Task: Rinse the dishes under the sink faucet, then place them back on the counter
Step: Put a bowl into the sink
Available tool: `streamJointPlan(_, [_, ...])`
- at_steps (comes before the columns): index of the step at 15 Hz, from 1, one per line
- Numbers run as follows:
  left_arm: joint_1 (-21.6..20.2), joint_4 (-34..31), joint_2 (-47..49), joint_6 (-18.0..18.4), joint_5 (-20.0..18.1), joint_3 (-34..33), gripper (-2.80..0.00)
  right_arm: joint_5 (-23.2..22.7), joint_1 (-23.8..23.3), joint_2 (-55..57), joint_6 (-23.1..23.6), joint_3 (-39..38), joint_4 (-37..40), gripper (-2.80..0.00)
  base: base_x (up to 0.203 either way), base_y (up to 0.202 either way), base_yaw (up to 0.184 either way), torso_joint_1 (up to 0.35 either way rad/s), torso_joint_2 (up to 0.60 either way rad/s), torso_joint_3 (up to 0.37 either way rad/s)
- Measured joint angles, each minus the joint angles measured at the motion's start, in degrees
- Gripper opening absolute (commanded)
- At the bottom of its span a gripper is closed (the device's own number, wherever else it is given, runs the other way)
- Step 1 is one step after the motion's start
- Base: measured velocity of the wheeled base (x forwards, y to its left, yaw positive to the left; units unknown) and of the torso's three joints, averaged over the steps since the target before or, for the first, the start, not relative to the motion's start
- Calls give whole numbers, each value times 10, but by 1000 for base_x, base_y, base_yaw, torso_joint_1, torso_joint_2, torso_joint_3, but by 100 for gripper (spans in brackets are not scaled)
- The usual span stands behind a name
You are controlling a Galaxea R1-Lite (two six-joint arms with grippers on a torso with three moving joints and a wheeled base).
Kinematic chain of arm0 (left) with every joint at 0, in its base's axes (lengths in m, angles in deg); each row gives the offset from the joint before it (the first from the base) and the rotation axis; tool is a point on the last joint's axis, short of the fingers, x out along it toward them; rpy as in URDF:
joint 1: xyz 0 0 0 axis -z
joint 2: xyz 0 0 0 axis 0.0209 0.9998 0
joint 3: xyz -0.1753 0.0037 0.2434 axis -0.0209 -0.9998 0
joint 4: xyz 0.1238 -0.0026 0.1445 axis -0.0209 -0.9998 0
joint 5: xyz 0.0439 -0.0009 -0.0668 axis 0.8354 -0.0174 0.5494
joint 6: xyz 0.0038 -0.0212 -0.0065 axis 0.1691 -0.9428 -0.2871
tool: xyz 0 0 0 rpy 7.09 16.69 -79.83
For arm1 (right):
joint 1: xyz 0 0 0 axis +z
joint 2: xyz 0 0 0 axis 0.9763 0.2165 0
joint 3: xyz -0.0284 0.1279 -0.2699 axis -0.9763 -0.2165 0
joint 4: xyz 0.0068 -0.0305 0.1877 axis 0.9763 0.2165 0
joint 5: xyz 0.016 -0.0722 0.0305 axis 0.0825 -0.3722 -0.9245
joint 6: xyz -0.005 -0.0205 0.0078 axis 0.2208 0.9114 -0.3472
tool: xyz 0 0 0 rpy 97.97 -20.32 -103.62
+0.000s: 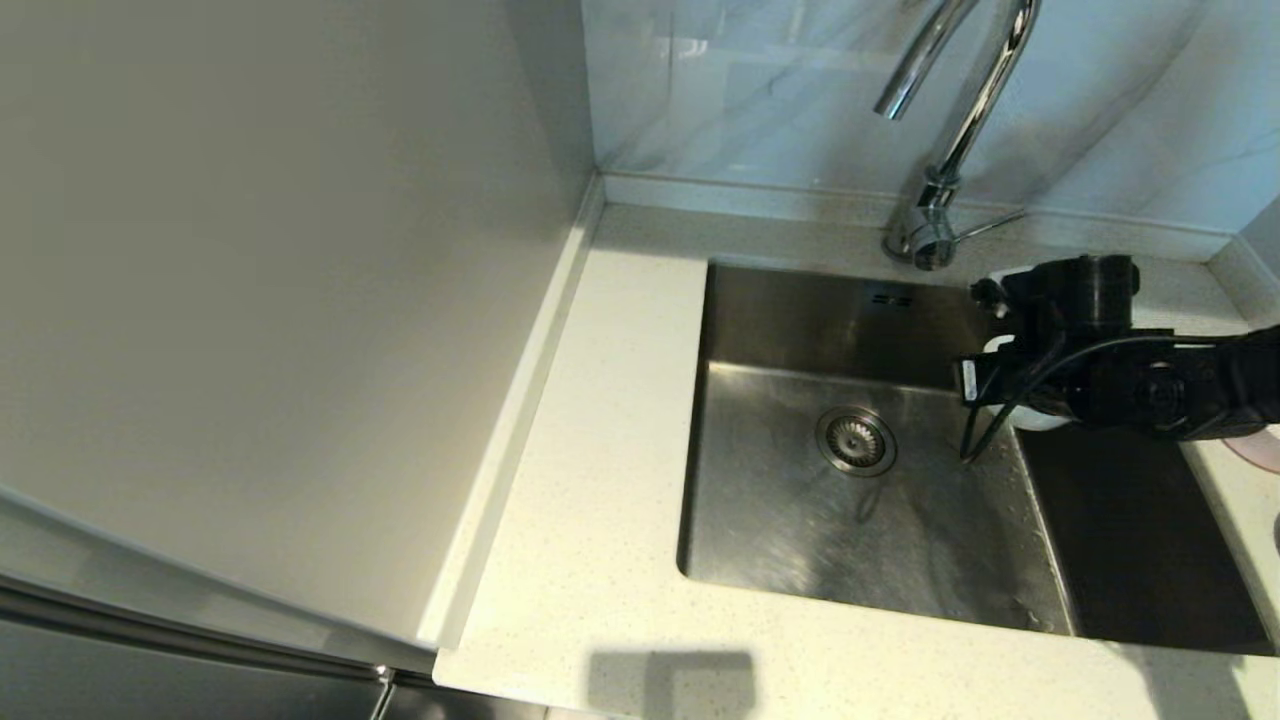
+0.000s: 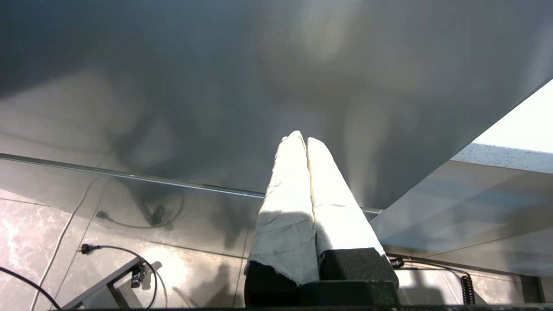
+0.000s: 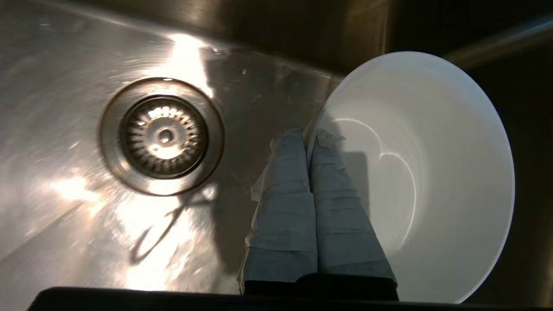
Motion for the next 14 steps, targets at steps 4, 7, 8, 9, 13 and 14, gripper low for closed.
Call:
streamJointPlan(4, [0, 0, 0, 0, 0, 0, -280, 27, -1, 82, -2, -7, -79, -280, 0, 0, 0, 0, 0, 0])
streamJointPlan(7, [0, 0, 0, 0, 0, 0, -280, 39, -4, 136, -2, 0, -126, -280, 0, 0, 0, 0, 0, 0])
streamJointPlan(8, [0, 0, 0, 0, 0, 0, -280, 47, -4, 152, -3, 6, -142, -280, 0, 0, 0, 0, 0, 0])
streamJointPlan(9, [0, 0, 0, 0, 0, 0, -280, 50, -7, 167, -3, 11, -152, -280, 0, 0, 0, 0, 0, 0])
streamJointPlan(13, [0, 0, 0, 0, 0, 0, -280, 58, -11, 210, -26, 42, -157, -280, 0, 0, 0, 0, 0, 0])
streamJointPlan(14, [0, 0, 0, 0, 0, 0, -280, 58, -11, 216, -27, 49, -157, -280, 0, 0, 0, 0, 0, 0])
